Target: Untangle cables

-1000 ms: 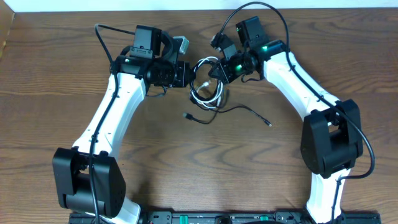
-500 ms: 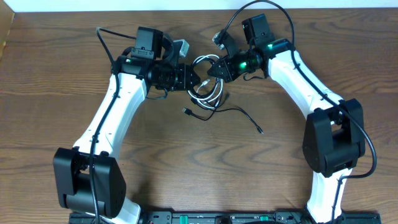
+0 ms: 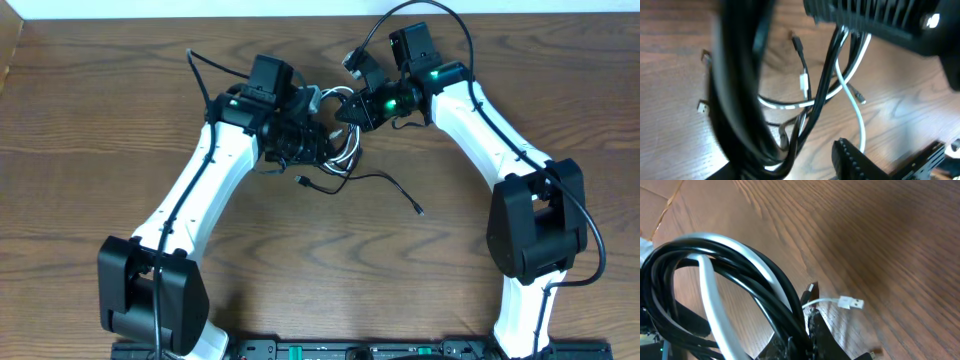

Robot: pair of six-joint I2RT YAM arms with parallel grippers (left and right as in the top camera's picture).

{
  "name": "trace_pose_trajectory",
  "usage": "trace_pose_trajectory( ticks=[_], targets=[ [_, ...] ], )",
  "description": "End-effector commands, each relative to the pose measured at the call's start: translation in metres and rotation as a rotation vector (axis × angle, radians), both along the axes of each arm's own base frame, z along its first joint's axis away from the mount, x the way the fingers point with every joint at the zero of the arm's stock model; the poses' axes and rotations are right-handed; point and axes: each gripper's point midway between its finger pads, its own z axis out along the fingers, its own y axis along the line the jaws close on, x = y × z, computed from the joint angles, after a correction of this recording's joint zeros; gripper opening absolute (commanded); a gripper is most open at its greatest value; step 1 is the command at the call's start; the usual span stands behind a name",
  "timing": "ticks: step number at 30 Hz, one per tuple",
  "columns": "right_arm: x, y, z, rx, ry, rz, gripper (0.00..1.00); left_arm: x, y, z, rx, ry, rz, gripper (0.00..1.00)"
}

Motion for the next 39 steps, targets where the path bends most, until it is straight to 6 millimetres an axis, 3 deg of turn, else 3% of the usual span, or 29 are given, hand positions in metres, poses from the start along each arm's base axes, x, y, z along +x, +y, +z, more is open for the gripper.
trace_pose_trajectory(
  ticks=[1, 3, 8, 11, 23, 25, 28, 31, 35, 39],
  targets=[
    [0.001, -0.001, 0.003, 0.010, 0.003, -0.006, 0.01, -0.006, 0.006, -0.002, 0.030, 0.026, 0.012, 0.47],
    [0.001, -0.001, 0.003, 0.009, 0.003, -0.006, 0.01, -0.010, 0.008, -0.004, 0.041, 0.043, 0.010, 0.46],
    [0.001, -0.001, 0.003, 0.011, 0.009, -0.010, 0.01, 0.000, 0.010, -0.004, 0.065, -0.008, 0.010, 0.13],
    [0.001, -0.001, 0.003, 0.014, 0.023, -0.021, 0.01, 0.007, 0.008, -0.001, 0.055, -0.043, 0.007, 0.08],
    [-0.003, -0.003, 0.017, 0.119, 0.062, 0.017, 0.02, 0.014, 0.005, 0.002, 0.076, -0.176, -0.166, 0.07],
    [-0.004, -0.006, 0.021, 0.149, 0.077, 0.023, 0.11, 0.017, 0.000, 0.005, 0.058, -0.214, -0.211, 0.07],
    [-0.005, -0.013, 0.029, 0.209, 0.107, 0.033, 0.41, 0.016, -0.008, 0.011, 0.015, -0.258, -0.284, 0.07],
    [-0.007, -0.022, 0.040, 0.283, 0.138, 0.048, 0.59, 0.012, -0.018, 0.019, -0.056, -0.293, -0.361, 0.08],
    [-0.010, -0.032, 0.059, 0.401, 0.174, 0.083, 0.61, 0.014, -0.019, 0.027, -0.122, -0.318, -0.377, 0.07],
    [-0.013, -0.038, 0.073, 0.484, 0.193, 0.112, 0.65, 0.023, -0.005, 0.028, -0.119, -0.322, -0.337, 0.07]
  ],
)
